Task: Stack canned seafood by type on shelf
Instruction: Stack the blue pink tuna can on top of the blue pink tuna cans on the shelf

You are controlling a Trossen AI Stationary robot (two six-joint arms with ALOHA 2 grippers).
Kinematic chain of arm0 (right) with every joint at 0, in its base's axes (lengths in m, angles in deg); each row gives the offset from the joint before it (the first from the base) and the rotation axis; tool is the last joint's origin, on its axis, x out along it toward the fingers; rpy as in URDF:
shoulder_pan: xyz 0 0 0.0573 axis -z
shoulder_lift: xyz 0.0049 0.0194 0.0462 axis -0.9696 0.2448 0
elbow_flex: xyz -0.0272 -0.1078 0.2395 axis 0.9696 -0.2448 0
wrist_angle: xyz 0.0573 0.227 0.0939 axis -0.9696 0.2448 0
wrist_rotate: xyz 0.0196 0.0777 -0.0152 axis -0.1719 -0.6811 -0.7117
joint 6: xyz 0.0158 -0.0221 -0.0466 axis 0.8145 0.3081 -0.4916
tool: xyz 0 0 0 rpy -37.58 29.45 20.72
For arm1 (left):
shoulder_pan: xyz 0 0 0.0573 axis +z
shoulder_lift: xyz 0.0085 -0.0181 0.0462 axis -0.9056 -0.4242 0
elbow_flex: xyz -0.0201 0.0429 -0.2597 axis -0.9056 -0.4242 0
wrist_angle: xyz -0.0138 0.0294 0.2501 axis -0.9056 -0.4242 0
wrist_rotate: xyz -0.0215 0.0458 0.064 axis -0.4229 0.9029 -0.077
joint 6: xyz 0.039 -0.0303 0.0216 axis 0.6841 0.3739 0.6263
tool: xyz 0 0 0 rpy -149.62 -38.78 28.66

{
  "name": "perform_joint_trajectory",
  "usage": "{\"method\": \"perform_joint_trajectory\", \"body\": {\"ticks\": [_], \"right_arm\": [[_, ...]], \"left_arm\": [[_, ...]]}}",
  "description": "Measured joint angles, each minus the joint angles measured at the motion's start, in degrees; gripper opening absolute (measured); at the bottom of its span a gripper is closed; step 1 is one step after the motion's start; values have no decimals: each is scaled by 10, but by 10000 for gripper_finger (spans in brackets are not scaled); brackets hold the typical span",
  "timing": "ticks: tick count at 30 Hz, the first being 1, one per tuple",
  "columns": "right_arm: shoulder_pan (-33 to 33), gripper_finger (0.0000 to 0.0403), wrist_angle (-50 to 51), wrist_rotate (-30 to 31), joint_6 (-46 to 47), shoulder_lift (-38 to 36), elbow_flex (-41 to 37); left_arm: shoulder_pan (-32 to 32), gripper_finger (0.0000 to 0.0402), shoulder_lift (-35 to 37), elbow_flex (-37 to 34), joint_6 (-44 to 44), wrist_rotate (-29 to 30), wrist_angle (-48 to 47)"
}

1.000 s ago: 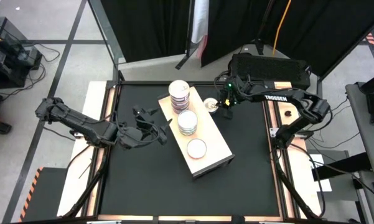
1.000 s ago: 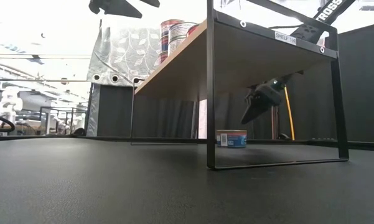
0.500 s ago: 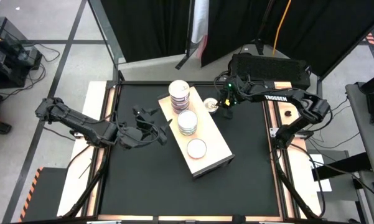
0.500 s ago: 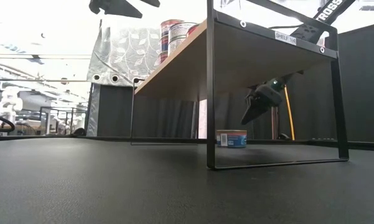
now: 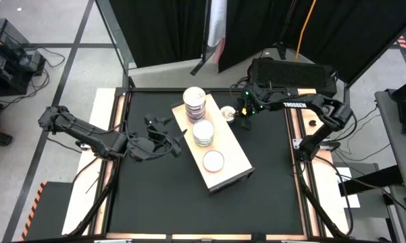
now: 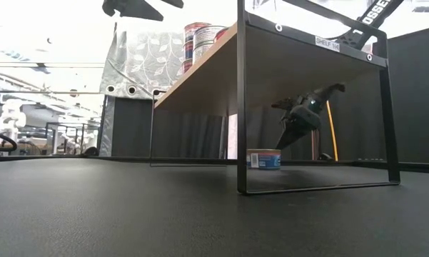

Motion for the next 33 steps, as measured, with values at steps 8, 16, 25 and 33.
{"method": "perform_joint_trajectory", "body": {"ticks": [8,16,25,33], "right_arm": [[0,0,33,12,1,-11,0],[0,0,106,42,4,-11,-5],[0,0,156,53,23,-12,-4],[-6,0,203,62,9,-92,-3]], "left_arm": [[0,338,0,0,0,0,0],[0,338,0,0,0,0,0],[-14,338,0,0,1,-2,0],[-30,338,0,0,2,-2,0]]}}
